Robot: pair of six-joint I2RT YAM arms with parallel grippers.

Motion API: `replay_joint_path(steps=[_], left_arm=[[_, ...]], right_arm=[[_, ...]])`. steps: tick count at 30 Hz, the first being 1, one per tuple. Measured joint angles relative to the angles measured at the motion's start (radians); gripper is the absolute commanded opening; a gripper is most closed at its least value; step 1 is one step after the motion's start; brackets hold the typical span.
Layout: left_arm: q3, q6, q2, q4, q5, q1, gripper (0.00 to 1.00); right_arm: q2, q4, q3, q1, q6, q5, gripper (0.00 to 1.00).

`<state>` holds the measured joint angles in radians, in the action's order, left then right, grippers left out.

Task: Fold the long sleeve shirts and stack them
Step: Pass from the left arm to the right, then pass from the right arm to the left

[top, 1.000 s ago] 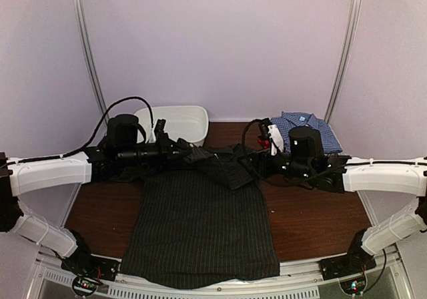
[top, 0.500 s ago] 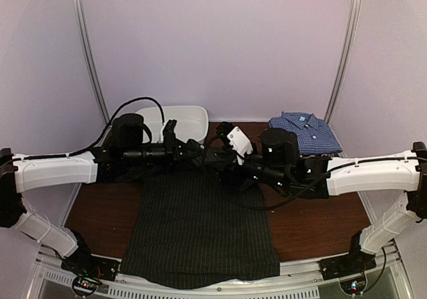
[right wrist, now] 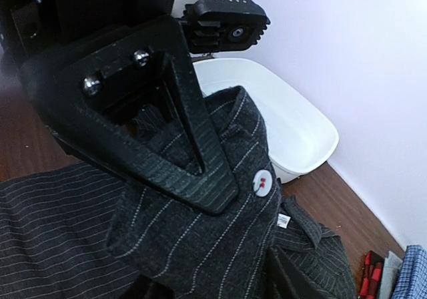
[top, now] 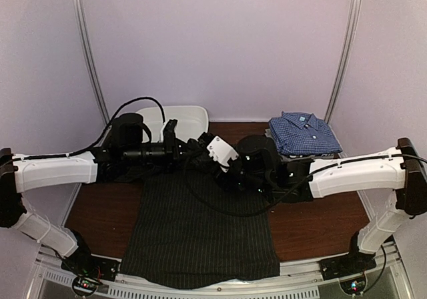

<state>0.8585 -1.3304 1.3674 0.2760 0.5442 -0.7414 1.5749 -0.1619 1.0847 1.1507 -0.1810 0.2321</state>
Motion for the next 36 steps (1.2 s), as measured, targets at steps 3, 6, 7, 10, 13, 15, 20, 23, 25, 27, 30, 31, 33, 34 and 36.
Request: replay_joint_path(steps=[3,6,7,10,13,15,20,23,25,27,30,31,33,34,36], left_arm=[[0.0,0.001,0.0,-0.001,0.0,0.0,0.04],[0.0,0.012,-0.002,-0.009,-0.001,0.0,0.15],[0.0,0.021,-0.005,-0.016,-0.002,0.0,0.2],[0.019,0.072,-0.024,-0.09,-0.011,0.0,0.35],[0.068,0.156,-0.057,-0.195,-0.043,0.0,0.51],[0.103,0.22,-0.088,-0.258,-0.066,0.0,0.57],[0.218,0.463,-0.162,-0.412,-0.125,0.0,0.66],[0.28,0.63,-0.185,-0.49,-0.148,0.0,0.69],[0.311,0.738,-0.19,-0.536,-0.158,-0.005,0.72],[0.328,0.831,-0.189,-0.577,-0.164,-0.015,0.74],[0.355,0.952,-0.167,-0.645,-0.182,-0.06,0.75],[0.372,0.994,-0.148,-0.669,-0.193,-0.086,0.75],[0.399,1.054,-0.113,-0.703,-0.21,-0.128,0.76],[0.412,1.084,-0.092,-0.716,-0.216,-0.146,0.77],[0.431,1.137,-0.054,-0.735,-0.221,-0.175,0.78]], right_arm=[[0.004,0.0,0.011,0.0,-0.009,0.034,0.02],[0.004,-0.002,0.014,0.0,-0.007,0.048,0.0],[0.004,-0.003,0.014,0.0,-0.006,0.05,0.0],[-0.001,-0.002,0.013,0.0,-0.003,0.049,0.0],[-0.033,0.004,-0.004,-0.003,0.005,0.027,0.0],[-0.064,0.016,-0.014,-0.011,0.013,-0.006,0.0],[-0.136,0.05,-0.024,-0.046,0.037,-0.119,0.0],[-0.153,0.072,-0.024,-0.061,0.05,-0.183,0.0],[-0.16,0.093,-0.025,-0.073,0.056,-0.233,0.0],[-0.164,0.11,-0.026,-0.084,0.062,-0.28,0.0],[-0.169,0.124,-0.029,-0.102,0.077,-0.361,0.0],[-0.174,0.129,-0.031,-0.11,0.081,-0.389,0.0],[-0.179,0.137,-0.032,-0.126,0.087,-0.438,0.0],[-0.182,0.138,-0.033,-0.135,0.092,-0.463,0.0],[-0.183,0.143,-0.033,-0.151,0.101,-0.504,0.0]])
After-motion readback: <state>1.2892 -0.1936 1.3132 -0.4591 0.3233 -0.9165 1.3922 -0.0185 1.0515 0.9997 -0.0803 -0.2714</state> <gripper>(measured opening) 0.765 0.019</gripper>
